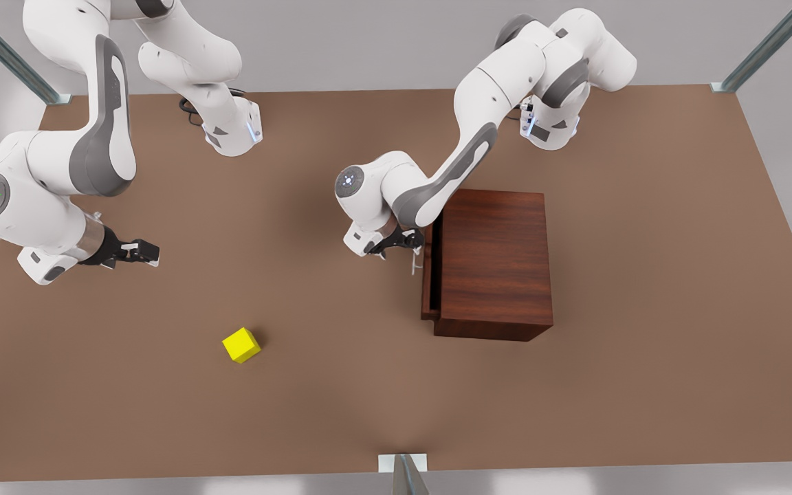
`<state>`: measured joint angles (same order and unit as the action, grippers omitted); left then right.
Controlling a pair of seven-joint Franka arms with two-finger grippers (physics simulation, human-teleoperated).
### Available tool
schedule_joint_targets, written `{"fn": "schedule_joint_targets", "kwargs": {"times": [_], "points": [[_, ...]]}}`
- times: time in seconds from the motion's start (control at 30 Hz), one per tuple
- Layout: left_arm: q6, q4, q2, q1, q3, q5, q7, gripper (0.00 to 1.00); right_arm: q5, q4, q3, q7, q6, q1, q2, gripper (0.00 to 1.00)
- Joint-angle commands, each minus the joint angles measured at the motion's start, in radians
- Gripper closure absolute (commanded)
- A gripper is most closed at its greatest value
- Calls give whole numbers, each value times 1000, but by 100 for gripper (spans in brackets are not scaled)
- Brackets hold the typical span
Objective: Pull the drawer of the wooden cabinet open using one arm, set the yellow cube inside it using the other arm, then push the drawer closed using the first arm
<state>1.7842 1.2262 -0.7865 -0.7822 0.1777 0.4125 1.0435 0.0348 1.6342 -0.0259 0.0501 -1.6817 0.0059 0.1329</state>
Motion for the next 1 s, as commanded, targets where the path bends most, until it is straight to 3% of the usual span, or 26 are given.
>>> {"fn": "schedule_joint_targets", "kwargs": {"times": [0.0,0.97], "points": [[23,-1,-2,0,0,-3,64,0,0,0,0,0,0,-1,-1,0],[54,-108,-60,-61,0,-1,119,0,2,-19,0,-1,0,-3,-1,0]]}}
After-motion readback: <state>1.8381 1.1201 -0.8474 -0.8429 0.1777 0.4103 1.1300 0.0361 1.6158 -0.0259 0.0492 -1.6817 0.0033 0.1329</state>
